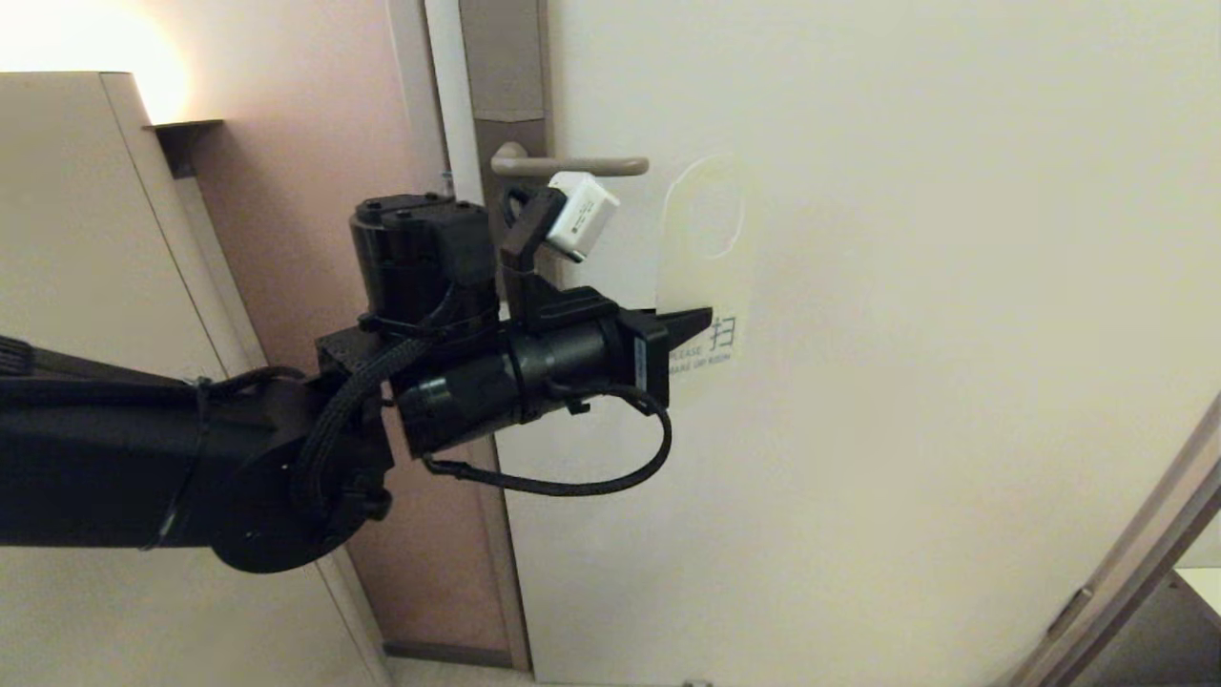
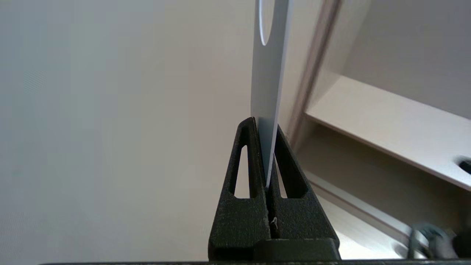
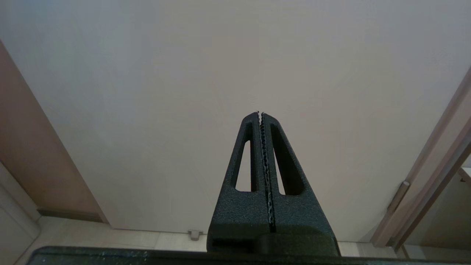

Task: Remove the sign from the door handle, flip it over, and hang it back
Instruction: Hand it to the other hand

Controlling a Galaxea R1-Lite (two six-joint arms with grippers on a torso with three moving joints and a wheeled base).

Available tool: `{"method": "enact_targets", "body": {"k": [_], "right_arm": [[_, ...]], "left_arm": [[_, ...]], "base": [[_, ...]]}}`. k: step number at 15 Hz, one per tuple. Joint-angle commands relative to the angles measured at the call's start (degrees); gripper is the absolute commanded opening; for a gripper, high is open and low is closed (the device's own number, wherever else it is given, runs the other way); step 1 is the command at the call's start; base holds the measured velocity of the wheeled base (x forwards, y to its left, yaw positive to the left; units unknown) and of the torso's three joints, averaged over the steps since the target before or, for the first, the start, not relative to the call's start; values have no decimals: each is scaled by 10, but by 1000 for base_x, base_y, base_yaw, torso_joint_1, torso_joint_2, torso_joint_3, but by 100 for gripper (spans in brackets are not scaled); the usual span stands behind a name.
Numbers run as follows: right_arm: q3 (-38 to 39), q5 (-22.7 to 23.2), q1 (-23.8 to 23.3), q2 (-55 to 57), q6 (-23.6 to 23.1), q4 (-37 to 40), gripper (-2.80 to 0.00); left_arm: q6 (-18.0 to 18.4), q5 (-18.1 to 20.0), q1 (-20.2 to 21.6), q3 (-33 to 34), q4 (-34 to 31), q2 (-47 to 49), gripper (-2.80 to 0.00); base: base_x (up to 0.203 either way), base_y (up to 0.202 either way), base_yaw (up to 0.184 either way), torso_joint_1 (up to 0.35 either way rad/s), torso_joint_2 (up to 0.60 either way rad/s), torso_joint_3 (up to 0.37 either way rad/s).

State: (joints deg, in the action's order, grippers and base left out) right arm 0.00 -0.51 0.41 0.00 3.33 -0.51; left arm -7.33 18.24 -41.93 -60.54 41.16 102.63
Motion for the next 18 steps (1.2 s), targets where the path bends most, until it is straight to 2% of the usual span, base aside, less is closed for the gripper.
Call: {"method": "enact_targets", "body": {"k": [1, 2, 5, 9, 12, 17, 18], "right_arm": [[0, 0, 0, 0, 0, 0, -280], [0, 0, 0, 0, 0, 0, -280], [0, 0, 0, 0, 0, 0, -280], [0, 0, 0, 1, 0, 0, -280], [0, 0, 0, 0, 0, 0, -280], [0, 0, 0, 0, 0, 0, -280], [0, 1, 0, 0, 0, 0, -280]], "left_arm": [[-1, 31, 6, 22, 2, -31, -280], [-1, 65, 10, 33, 2, -44, -280], [-5, 114, 14, 59, -1, -77, -280], [-10, 241, 33, 82, -1, -86, -280], [-36, 325, 40, 81, 2, -82, -280], [-37, 345, 46, 80, 3, -73, -280], [-37, 360, 48, 80, 3, -72, -280]], "base": [[0, 0, 0, 0, 0, 0], [0, 0, 0, 0, 0, 0], [0, 0, 0, 0, 0, 0], [0, 0, 0, 0, 0, 0], [0, 0, 0, 0, 0, 0], [0, 0, 0, 0, 0, 0], [0, 0, 0, 0, 0, 0]]}}
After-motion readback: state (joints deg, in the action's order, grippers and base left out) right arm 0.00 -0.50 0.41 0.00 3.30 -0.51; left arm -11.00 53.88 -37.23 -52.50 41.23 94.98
